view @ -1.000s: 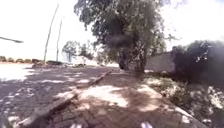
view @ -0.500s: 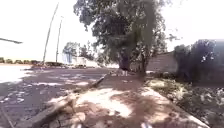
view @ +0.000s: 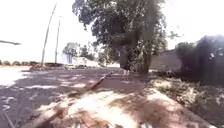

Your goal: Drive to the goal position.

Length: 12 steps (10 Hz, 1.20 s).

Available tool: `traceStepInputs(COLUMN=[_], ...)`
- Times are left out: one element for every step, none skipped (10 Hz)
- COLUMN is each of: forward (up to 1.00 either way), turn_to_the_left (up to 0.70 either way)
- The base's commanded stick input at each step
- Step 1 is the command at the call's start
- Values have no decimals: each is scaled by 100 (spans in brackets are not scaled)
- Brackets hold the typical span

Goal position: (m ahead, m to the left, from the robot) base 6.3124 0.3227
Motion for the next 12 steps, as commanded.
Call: traceStepInputs(forward=[70,70,70,70,70,70,70,70,70,70,70,70], turn_to_the_left=[0,-8,-25,-32,-26,-19,-8,0,0,0,0,0])
